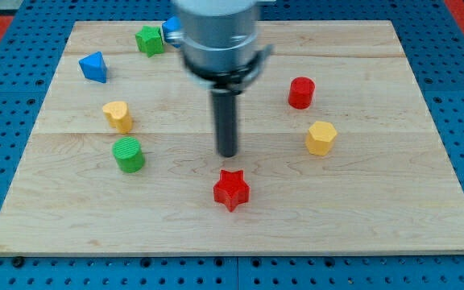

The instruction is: Push the yellow hexagon parallel to the right of the red circle

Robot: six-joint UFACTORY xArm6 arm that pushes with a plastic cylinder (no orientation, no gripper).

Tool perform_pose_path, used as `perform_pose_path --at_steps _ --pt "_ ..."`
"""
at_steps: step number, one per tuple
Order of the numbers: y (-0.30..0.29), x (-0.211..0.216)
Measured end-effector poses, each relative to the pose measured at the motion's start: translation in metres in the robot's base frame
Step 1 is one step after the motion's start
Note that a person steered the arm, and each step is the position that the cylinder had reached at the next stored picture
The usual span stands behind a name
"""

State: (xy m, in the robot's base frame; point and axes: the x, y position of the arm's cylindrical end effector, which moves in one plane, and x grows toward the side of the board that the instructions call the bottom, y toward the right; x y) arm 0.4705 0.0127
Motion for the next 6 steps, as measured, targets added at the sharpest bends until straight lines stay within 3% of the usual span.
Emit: perform_pose_path --at_steps 1,4,5,6 --pt "0.048 -0.028" --pt "0.148 -0.042" --pt "0.154 -0.025" --pt "0.117 0.012"
